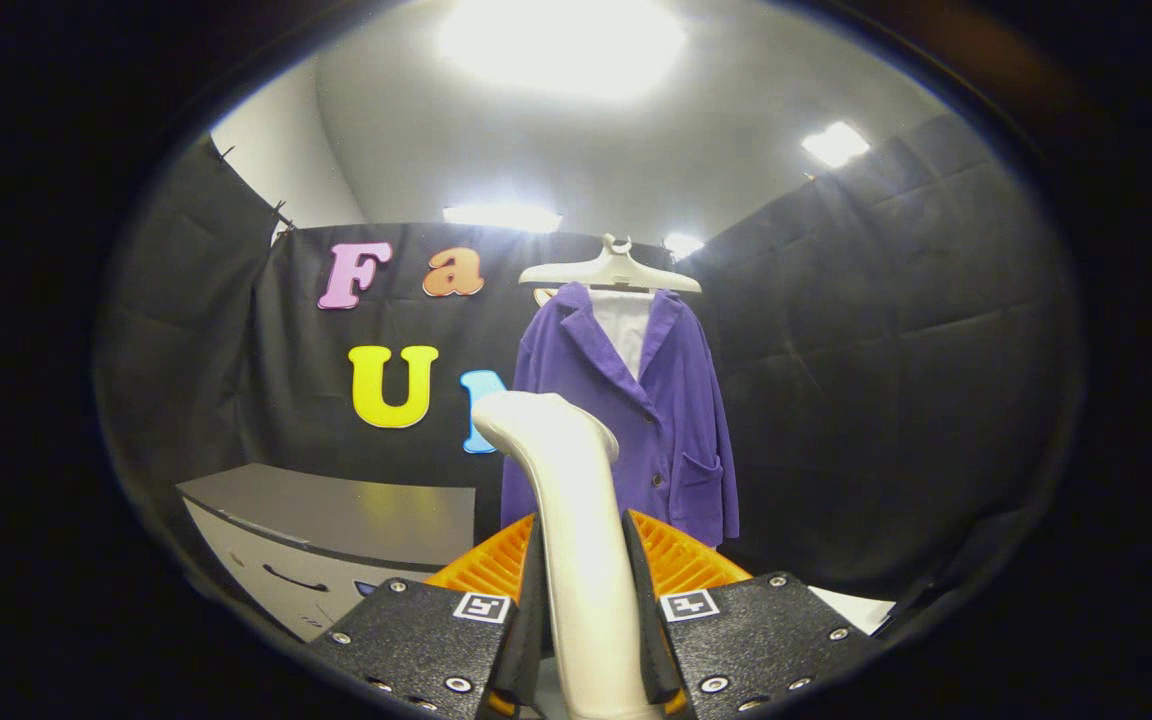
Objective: Iron the clothes twice with a garment steamer, once on the left side and once on the right side.
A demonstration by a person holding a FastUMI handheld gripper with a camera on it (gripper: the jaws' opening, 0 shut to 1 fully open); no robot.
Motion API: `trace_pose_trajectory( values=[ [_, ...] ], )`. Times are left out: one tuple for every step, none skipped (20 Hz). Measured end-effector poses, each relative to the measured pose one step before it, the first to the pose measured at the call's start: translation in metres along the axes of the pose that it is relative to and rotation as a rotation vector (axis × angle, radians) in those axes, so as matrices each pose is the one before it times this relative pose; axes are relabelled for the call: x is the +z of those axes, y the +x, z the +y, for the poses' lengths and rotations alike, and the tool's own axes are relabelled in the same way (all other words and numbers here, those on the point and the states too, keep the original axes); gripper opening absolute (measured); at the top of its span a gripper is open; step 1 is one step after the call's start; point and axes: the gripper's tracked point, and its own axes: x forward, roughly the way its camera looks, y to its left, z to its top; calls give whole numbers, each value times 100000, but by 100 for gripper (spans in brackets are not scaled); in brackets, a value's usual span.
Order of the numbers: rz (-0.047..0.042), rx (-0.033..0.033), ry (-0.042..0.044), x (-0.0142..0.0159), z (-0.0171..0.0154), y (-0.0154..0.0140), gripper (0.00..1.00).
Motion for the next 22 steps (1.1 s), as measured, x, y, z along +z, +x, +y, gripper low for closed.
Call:
trace_pose_trajectory(
  values=[
    [-373, 1262, -318, -57, 932, -824, 40],
    [615, 928, 84, -496, 851, -879, 40],
    [968, 853, 38, -420, 826, -677, 40],
    [980, 35, -955, -408, 580, -735, 40],
    [634, -282, -2938, -382, 531, -574, 40],
    [501, -1976, -4775, -259, 95, -583, 38],
    [1655, -451, -2168, -639, 409, -623, 36],
    [714, 1358, 1324, -453, 1201, -460, 36],
    [1185, 501, 2063, -460, 738, -447, 35],
    [1445, -290, 288, -504, 198, -327, 35],
    [282, -783, -437, -87, 136, -304, 34],
    [466, -236, -28, -186, 148, -374, 34],
    [-166, 137, -176, -34, 291, -297, 34],
    [-427, -414, -915, 202, 199, -164, 34],
    [-413, -504, -1627, 114, 103, -61, 34],
    [90, -106, -695, -3, 170, -138, 34],
    [-189, 589, 889, 40, 323, -155, 33],
    [-201, 158, 1783, 40, 202, 121, 33],
    [-365, 12, 968, 101, 107, 2, 33],
    [183, -292, 625, -48, -49, -23, 33],
    [-73, -41, 132, 36, -4, -38, 33],
    [155, 92, -57, -96, 70, 98, 33]
  ],
)
